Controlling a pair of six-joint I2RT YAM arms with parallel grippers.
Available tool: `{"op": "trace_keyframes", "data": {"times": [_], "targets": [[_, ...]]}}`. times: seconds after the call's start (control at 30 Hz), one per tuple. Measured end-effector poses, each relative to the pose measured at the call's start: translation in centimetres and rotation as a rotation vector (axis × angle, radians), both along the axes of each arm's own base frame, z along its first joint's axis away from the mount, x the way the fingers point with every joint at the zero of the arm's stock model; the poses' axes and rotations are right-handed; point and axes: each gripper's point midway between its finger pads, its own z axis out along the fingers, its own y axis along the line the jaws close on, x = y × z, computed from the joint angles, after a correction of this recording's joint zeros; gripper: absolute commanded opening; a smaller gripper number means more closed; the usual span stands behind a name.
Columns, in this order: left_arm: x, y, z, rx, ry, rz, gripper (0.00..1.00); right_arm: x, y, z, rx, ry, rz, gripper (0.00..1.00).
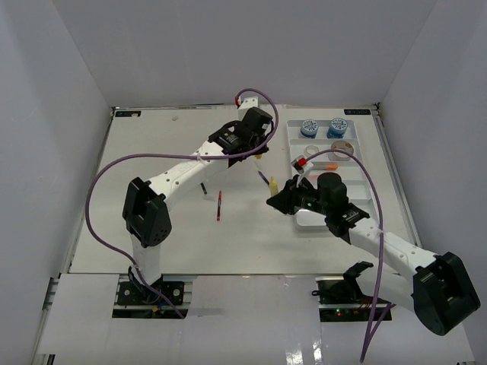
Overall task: Sort the stationery into containers
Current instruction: Close the pen cap on the pen.
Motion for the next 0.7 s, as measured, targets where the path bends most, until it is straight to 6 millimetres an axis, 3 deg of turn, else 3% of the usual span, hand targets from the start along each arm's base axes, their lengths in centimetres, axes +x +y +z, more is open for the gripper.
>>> {"op": "trace_keyframes", "data": {"times": [0.37, 0.7], "targets": [[-2.1, 0.8, 6.6, -0.151, -0.112, 0.022, 0.01, 2.7, 2.2, 2.2, 0.073, -0.03, 0.003, 0.08], [-3.7, -0.2, 6.3, -0.147, -0.131, 0.012, 0.0, 3.9, 3.4, 3.7, 0.099, -0.061, 0.018, 0.08]]}}
